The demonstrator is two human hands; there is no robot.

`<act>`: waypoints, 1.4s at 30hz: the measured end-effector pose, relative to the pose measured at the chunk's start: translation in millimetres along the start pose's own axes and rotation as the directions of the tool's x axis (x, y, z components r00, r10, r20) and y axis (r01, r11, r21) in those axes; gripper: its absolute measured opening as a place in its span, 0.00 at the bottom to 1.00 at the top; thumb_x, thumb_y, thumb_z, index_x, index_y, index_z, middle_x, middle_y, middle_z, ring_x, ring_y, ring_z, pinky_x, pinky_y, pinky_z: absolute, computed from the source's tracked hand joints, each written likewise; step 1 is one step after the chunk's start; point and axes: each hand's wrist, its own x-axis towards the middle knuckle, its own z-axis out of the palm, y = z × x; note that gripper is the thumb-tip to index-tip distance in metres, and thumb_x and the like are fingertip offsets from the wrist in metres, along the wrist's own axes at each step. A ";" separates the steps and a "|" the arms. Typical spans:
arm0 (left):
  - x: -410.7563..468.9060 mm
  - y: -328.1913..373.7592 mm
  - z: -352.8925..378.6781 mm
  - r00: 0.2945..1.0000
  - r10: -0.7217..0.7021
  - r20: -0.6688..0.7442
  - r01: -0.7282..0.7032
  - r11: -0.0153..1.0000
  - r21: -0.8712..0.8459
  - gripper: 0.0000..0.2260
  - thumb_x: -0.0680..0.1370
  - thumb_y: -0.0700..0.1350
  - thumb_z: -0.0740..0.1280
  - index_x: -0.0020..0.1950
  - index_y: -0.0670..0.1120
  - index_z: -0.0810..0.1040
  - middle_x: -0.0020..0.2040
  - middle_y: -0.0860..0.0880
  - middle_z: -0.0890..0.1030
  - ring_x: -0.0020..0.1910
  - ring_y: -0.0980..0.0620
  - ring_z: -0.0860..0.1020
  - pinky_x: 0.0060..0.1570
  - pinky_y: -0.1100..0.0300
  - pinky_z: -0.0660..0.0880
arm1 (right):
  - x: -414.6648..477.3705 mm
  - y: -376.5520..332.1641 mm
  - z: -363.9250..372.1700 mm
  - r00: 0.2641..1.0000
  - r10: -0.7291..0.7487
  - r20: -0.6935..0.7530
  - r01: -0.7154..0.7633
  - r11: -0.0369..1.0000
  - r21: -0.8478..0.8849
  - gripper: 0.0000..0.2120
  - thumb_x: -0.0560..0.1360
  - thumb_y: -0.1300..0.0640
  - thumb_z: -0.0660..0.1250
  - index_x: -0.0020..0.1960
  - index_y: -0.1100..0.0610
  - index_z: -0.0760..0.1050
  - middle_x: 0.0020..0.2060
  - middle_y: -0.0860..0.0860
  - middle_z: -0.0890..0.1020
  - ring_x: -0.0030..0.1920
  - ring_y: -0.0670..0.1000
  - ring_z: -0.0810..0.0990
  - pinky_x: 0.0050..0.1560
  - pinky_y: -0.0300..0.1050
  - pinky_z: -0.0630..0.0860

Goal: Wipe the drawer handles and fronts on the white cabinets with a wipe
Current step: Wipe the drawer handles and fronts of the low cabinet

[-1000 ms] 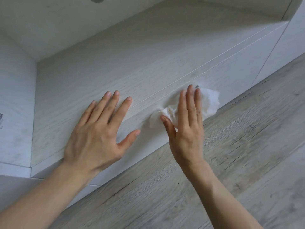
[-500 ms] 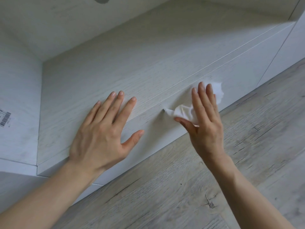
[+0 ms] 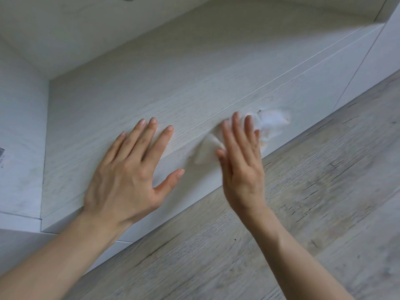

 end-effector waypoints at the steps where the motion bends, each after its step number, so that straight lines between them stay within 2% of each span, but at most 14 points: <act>1: 0.0 0.4 0.0 1.000 -0.001 0.001 0.001 1.000 -0.002 0.30 0.80 0.62 0.49 0.75 0.45 0.64 0.73 0.41 0.67 0.73 0.45 0.63 0.71 0.52 0.56 | 1.8 4.4 -2.7 0.998 0.054 -0.030 -0.054 0.998 0.008 0.22 0.83 0.51 0.51 0.71 0.64 0.60 0.70 0.54 0.62 0.75 0.48 0.51 0.76 0.49 0.54; 3: 0.4 0.6 0.6 1.000 -0.004 0.000 0.004 1.000 -0.001 0.30 0.80 0.62 0.49 0.75 0.45 0.64 0.73 0.41 0.67 0.73 0.45 0.63 0.71 0.52 0.56 | 3.9 5.6 -4.6 0.988 0.140 -0.063 -0.137 0.990 0.044 0.22 0.83 0.50 0.50 0.71 0.64 0.60 0.71 0.54 0.61 0.75 0.49 0.51 0.75 0.46 0.54; 8: 0.5 -0.8 1.1 1.000 0.007 0.001 -0.007 1.000 -0.011 0.31 0.80 0.63 0.48 0.75 0.45 0.64 0.73 0.41 0.66 0.73 0.45 0.64 0.70 0.52 0.57 | -17.1 -12.4 -1.4 0.992 -0.085 0.090 0.080 0.995 0.065 0.19 0.84 0.55 0.53 0.70 0.66 0.61 0.69 0.56 0.65 0.75 0.51 0.53 0.75 0.50 0.56; 12: 0.3 -1.2 -1.3 0.997 0.014 0.076 -0.010 0.998 -0.054 0.31 0.80 0.63 0.47 0.77 0.45 0.61 0.74 0.41 0.64 0.73 0.45 0.62 0.71 0.52 0.54 | -31.3 -22.6 -22.4 0.968 -0.070 0.242 0.034 0.988 0.149 0.18 0.83 0.57 0.54 0.69 0.66 0.64 0.69 0.57 0.67 0.74 0.53 0.59 0.74 0.44 0.59; 14: -1.1 -0.6 -6.2 0.988 -0.004 0.154 0.015 0.998 -0.064 0.31 0.81 0.63 0.44 0.77 0.45 0.58 0.75 0.41 0.61 0.74 0.46 0.58 0.72 0.54 0.49 | -31.6 -38.6 -43.5 0.942 0.107 0.318 -0.155 0.979 0.129 0.20 0.84 0.52 0.52 0.69 0.63 0.66 0.70 0.54 0.67 0.73 0.48 0.61 0.72 0.37 0.59; 16: -1.2 4.1 -20.2 0.970 -0.047 0.238 0.062 0.997 -0.055 0.31 0.82 0.62 0.42 0.78 0.45 0.56 0.76 0.41 0.60 0.75 0.47 0.55 0.72 0.55 0.46 | -19.4 -56.5 -74.9 0.870 0.394 0.297 -0.426 0.903 0.053 0.23 0.83 0.46 0.49 0.70 0.58 0.67 0.70 0.46 0.67 0.71 0.39 0.62 0.69 0.28 0.58; 19: 12.2 29.1 -63.1 0.952 0.002 0.306 0.025 0.996 -0.084 0.30 0.83 0.61 0.42 0.77 0.43 0.57 0.75 0.42 0.61 0.75 0.46 0.54 0.72 0.53 0.49 | 22.1 -71.8 -138.6 0.697 0.696 0.175 -0.705 0.709 -0.013 0.22 0.81 0.44 0.52 0.68 0.54 0.71 0.65 0.35 0.67 0.66 0.26 0.61 0.63 0.19 0.56; 21: 33.3 57.5 -102.0 0.945 0.144 0.294 -0.096 0.980 -0.173 0.29 0.83 0.60 0.43 0.76 0.44 0.59 0.75 0.42 0.63 0.74 0.47 0.57 0.72 0.53 0.50 | 60.1 -78.6 -187.9 0.577 0.809 0.113 -0.812 0.583 -0.020 0.22 0.81 0.43 0.53 0.68 0.54 0.72 0.65 0.37 0.69 0.65 0.27 0.62 0.62 0.19 0.58; 23: 62.7 90.1 -145.6 0.925 0.280 0.256 -0.213 0.942 -0.259 0.27 0.83 0.58 0.42 0.76 0.44 0.60 0.74 0.43 0.65 0.73 0.47 0.59 0.71 0.52 0.52 | 106.8 -84.4 -239.8 0.504 0.863 0.049 -0.863 0.505 -0.018 0.25 0.79 0.40 0.53 0.68 0.53 0.71 0.67 0.41 0.71 0.66 0.32 0.65 0.62 0.20 0.59; 25: 102.6 121.1 -189.9 0.913 0.346 0.218 -0.269 0.909 -0.318 0.26 0.83 0.56 0.42 0.75 0.45 0.60 0.74 0.43 0.66 0.74 0.47 0.60 0.71 0.51 0.54 | 162.2 -85.7 -290.8 0.475 0.880 0.005 -0.880 0.475 -0.030 0.25 0.77 0.42 0.53 0.69 0.53 0.71 0.67 0.43 0.72 0.66 0.35 0.66 0.61 0.20 0.59; 29: 203.9 178.7 -266.6 0.935 0.328 0.131 -0.256 0.884 -0.391 0.24 0.83 0.54 0.43 0.75 0.45 0.62 0.74 0.42 0.66 0.73 0.45 0.60 0.69 0.48 0.56 | 285.0 -73.5 -377.0 0.506 0.861 -0.057 -0.860 0.498 -0.112 0.26 0.75 0.43 0.51 0.69 0.52 0.70 0.65 0.39 0.70 0.66 0.35 0.65 0.62 0.23 0.59; 32: 281.6 211.2 -301.3 0.950 0.304 0.075 -0.256 0.892 -0.374 0.25 0.80 0.54 0.51 0.74 0.44 0.63 0.73 0.42 0.66 0.73 0.44 0.61 0.68 0.47 0.58 | 362.6 -42.6 -414.1 0.516 0.850 -0.102 -0.856 0.506 -0.111 0.27 0.75 0.42 0.50 0.69 0.51 0.70 0.66 0.41 0.71 0.67 0.38 0.67 0.67 0.33 0.62; 37: 377.4 244.3 -299.8 0.958 0.275 0.085 -0.232 0.912 -0.339 0.26 0.77 0.53 0.53 0.74 0.44 0.63 0.74 0.42 0.66 0.73 0.43 0.62 0.68 0.46 0.58 | 448.0 32.6 -428.5 0.480 0.860 -0.174 -0.876 0.482 -0.030 0.24 0.78 0.41 0.51 0.69 0.48 0.71 0.66 0.48 0.75 0.66 0.50 0.72 0.67 0.57 0.70; 42: 458.4 275.9 -249.9 0.969 0.230 0.085 -0.202 0.947 -0.251 0.26 0.79 0.55 0.50 0.74 0.43 0.61 0.74 0.41 0.66 0.73 0.42 0.60 0.71 0.46 0.53 | 484.7 124.2 -427.9 0.436 0.884 -0.170 -0.895 0.446 0.025 0.20 0.80 0.40 0.52 0.65 0.46 0.74 0.62 0.51 0.78 0.63 0.55 0.75 0.63 0.61 0.72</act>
